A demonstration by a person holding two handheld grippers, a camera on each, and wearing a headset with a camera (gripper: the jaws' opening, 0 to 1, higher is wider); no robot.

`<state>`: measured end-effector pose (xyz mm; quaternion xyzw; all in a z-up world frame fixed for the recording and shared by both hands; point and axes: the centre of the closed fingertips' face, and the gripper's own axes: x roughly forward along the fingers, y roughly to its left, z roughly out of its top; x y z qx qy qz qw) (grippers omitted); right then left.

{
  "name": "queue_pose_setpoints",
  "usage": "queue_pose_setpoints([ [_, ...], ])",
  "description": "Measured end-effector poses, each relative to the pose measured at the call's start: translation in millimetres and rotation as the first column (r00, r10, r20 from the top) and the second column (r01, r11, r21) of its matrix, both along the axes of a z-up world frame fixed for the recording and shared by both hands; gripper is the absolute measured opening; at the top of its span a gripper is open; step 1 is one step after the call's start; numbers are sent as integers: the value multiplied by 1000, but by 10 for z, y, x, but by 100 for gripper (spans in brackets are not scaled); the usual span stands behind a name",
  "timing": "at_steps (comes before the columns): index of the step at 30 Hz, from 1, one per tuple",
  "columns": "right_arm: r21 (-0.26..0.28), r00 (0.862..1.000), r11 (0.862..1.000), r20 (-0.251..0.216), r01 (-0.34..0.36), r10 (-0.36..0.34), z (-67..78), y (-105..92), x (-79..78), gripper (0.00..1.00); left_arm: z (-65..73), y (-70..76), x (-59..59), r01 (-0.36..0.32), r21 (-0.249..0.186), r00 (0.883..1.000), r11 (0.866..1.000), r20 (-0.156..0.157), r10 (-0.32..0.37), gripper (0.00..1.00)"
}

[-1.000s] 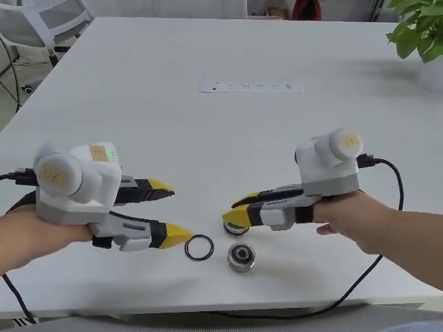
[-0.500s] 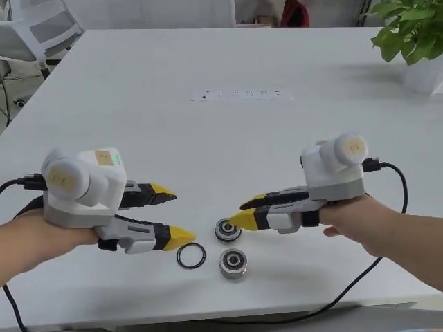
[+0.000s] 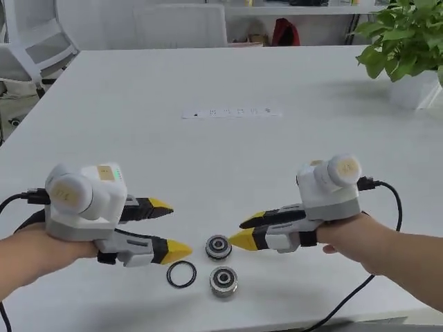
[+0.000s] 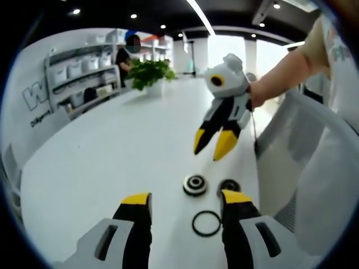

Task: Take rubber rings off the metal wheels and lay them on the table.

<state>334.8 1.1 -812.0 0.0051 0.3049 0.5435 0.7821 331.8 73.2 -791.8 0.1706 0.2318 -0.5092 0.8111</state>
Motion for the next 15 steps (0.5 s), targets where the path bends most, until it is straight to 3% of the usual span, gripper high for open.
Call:
queue_pose_setpoints([
  [15, -11, 1000, 1000, 29, -10, 10, -81, -62, 20, 30, -33, -63, 36, -1, -1, 1000, 1000, -8, 1, 48],
])
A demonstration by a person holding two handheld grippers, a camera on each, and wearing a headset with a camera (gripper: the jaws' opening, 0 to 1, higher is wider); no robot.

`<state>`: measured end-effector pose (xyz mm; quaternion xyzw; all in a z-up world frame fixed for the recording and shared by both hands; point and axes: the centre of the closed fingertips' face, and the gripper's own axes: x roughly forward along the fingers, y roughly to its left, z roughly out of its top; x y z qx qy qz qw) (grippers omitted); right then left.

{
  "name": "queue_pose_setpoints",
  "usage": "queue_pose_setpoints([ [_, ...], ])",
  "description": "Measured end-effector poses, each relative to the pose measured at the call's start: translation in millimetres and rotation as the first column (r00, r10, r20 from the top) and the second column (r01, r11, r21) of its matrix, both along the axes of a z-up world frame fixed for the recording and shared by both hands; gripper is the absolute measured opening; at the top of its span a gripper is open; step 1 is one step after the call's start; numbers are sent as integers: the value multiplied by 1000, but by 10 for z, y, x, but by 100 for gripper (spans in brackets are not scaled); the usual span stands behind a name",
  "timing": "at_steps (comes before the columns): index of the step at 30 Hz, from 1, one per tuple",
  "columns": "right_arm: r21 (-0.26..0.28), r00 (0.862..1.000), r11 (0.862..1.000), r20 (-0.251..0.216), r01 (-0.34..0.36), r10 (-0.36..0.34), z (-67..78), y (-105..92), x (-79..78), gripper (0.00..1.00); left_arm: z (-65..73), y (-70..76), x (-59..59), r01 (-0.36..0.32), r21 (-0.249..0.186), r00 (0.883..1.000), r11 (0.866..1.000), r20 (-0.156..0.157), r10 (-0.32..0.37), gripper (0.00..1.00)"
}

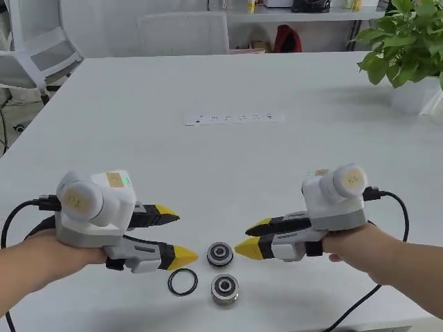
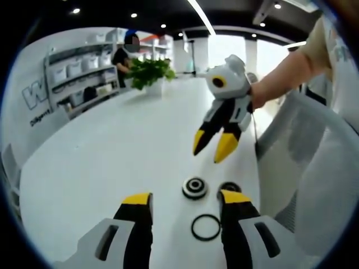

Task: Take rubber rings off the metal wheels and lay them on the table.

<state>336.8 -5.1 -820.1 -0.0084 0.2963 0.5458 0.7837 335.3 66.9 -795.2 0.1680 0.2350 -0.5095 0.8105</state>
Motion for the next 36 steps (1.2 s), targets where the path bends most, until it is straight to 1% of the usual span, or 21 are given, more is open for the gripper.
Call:
queue_pose_setpoints([
  [8, -15, 1000, 1000, 18, -8, 8, -50, -8, 17, 30, -23, -18, 28, -6, 0, 1000, 1000, -6, 6, 46],
  [11, -15, 999, 1000, 35, -15, 16, -53, -1, 29, 30, -30, -46, 35, -1, 0, 1000, 1000, -6, 1, 45],
  [13, -18, 999, 1000, 35, -17, 17, -74, -4, 35, 30, -43, -65, 34, 4, 1, 1000, 1000, -8, -4, 44],
  [17, -50, 998, 998, 52, -44, 47, -160, 0, 16, 29, -89, -104, 36, 13, 8, 1000, 1000, -13, -13, 43],
  [21, -57, 997, 997, 59, -54, 58, -183, 22, 13, 28, -123, -147, 19, 23, 11, 1000, 1000, -19, -23, 41],
  [25, -68, 993, 994, 75, -82, 87, -205, 66, -5, 26, -173, -158, 8, 36, 21, 999, 999, -24, -35, 40],
  [29, -84, 990, 991, 79, -106, 113, -232, 107, -26, 26, -221, -161, 30, 40, 28, 999, 999, -29, -39, 39],
  [36, -100, 989, 988, 79, -114, 123, -285, 109, -28, 26, -284, -209, 42, 49, 40, 998, 998, -37, -48, 37],
])
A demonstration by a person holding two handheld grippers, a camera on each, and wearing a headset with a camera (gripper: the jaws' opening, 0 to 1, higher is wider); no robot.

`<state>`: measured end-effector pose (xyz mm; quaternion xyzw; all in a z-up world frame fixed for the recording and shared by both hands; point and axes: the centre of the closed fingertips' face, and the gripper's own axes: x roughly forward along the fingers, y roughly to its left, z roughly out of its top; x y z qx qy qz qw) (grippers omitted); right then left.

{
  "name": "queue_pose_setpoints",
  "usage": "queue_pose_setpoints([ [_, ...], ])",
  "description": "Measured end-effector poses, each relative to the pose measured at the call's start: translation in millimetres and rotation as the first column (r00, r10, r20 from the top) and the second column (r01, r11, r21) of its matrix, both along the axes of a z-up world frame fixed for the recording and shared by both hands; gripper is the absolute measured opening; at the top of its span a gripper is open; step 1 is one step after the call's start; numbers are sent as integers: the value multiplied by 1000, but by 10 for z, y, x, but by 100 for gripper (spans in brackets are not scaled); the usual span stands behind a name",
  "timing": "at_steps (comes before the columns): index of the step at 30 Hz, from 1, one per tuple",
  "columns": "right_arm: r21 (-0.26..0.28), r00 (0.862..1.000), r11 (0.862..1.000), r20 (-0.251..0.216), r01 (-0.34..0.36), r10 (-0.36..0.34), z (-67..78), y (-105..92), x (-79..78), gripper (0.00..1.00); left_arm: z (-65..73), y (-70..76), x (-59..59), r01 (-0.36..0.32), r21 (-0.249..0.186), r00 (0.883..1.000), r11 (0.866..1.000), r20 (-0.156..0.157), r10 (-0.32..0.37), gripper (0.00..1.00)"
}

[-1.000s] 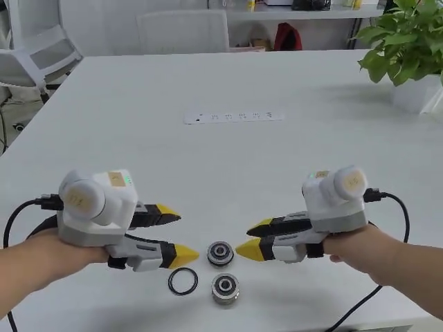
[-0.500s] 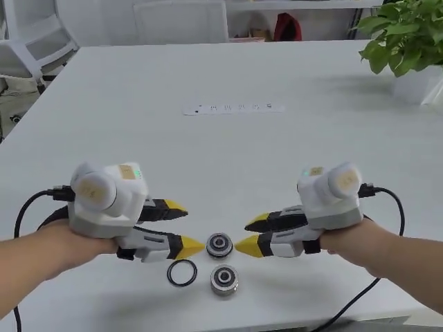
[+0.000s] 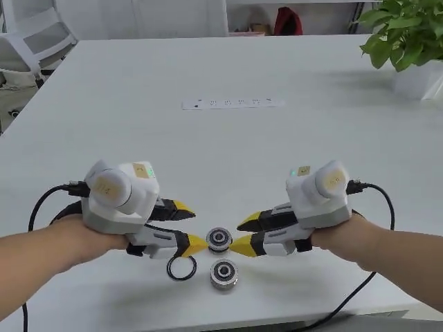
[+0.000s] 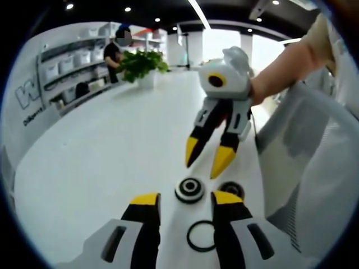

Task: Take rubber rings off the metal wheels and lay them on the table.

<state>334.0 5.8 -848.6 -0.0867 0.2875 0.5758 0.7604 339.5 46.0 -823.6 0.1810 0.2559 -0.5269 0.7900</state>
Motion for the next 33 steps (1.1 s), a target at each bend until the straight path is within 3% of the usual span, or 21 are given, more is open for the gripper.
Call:
queue_pose_setpoints([
  [15, -10, 1000, 1000, 3, -7, 7, -20, 13, 16, 25, -127, -133, -22, 6, 13, 1000, 1000, -24, -5, 31],
  [33, -33, 1000, 999, 10, -13, 14, -36, 12, 26, 26, -173, -253, -11, 13, 24, 1000, 1000, -24, -13, 22],
])
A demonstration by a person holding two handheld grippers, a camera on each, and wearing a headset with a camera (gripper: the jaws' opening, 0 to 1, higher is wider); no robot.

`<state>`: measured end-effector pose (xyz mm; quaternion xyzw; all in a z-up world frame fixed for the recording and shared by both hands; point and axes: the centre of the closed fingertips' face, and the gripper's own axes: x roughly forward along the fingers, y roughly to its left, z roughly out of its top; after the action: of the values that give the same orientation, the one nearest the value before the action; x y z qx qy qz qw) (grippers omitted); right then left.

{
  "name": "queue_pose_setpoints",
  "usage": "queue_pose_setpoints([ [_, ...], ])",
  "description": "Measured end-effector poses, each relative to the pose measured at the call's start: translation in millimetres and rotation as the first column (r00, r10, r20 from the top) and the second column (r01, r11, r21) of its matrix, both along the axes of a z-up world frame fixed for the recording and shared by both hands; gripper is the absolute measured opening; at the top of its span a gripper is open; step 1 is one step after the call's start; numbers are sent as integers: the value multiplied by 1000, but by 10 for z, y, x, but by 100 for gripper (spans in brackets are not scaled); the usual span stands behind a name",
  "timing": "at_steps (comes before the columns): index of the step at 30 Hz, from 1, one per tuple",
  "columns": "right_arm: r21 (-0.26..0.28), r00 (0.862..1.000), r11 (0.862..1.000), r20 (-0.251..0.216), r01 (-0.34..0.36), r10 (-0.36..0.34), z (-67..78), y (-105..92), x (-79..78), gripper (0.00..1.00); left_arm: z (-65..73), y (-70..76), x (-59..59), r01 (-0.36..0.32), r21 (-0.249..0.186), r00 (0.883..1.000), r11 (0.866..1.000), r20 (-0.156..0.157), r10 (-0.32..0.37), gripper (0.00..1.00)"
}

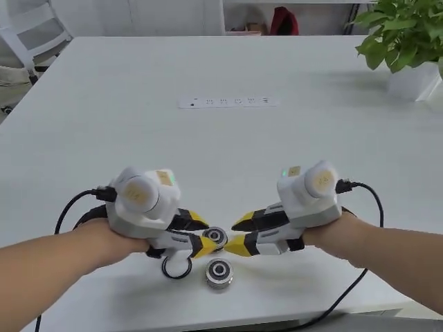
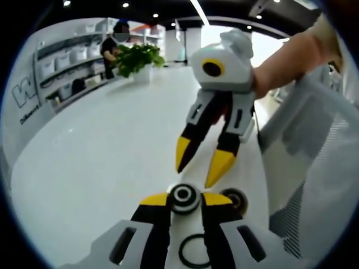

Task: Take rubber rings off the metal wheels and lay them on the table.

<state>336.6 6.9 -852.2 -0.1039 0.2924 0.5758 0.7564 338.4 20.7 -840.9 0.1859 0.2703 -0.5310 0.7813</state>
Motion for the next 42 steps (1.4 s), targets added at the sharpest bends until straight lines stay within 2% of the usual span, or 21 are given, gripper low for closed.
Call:
queue_pose_setpoints([
  [5, -1, 1000, 1000, -1, 3, -3, -3, 0, 15, 27, -30, -4, 27, -9, 5, 1000, 1000, -7, 9, 19],
  [10, -3, 1000, 1000, -4, 2, -2, -15, 1, 0, 27, -73, -6, 5, -6, 22, 1000, 1000, -8, 6, 18],
  [16, -6, 1000, 1000, -5, -1, 0, -22, 5, -3, 27, -68, -6, 27, -13, 26, 1000, 1000, -4, 13, 16],
  [22, -20, 1000, 1000, -9, -16, 16, -57, 35, -32, 27, -76, -5, 37, -22, 43, 999, 999, 26, 21, 14],
  [26, -22, 1000, 1000, -10, -22, 22, -57, 74, -31, 27, -74, -4, 39, -26, 46, 999, 999, 31, 25, 14],
  [32, -30, 1000, 1000, -12, -5, 5, -87, 93, 7, 27, -72, -1, 36, -41, 39, 999, 998, 36, 40, 14],
  [42, -48, 1000, 999, 1, -26, 26, -134, 150, -18, 26, -74, 0, 40, -50, 27, 998, 998, 29, 49, 13],
])
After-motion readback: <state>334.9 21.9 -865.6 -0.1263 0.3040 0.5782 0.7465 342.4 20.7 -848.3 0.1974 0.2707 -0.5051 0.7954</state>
